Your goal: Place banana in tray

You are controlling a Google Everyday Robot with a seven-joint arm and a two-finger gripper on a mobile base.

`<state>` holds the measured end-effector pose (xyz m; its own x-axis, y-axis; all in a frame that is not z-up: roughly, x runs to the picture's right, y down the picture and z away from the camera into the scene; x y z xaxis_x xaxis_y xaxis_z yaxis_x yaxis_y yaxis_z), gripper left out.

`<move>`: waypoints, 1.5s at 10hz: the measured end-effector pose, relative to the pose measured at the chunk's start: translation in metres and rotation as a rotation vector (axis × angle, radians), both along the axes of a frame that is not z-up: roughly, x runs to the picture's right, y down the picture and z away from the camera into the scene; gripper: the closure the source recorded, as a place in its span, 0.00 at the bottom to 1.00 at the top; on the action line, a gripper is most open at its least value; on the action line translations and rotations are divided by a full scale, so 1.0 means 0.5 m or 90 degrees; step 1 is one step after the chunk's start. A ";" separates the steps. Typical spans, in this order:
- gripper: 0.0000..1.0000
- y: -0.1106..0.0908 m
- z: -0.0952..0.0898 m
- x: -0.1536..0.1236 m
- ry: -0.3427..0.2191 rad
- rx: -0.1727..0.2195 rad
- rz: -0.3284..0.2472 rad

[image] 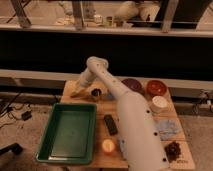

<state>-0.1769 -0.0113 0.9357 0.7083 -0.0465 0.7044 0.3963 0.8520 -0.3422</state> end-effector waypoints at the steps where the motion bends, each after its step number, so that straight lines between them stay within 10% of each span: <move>1: 0.97 -0.031 -0.035 0.009 -0.001 0.023 0.011; 7: 0.97 -0.071 -0.206 0.013 -0.013 0.104 0.006; 15: 0.97 0.020 -0.378 0.008 -0.038 0.085 -0.059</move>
<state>-0.1731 -0.0016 0.7469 0.6541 -0.2061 0.7278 0.4915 0.8472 -0.2018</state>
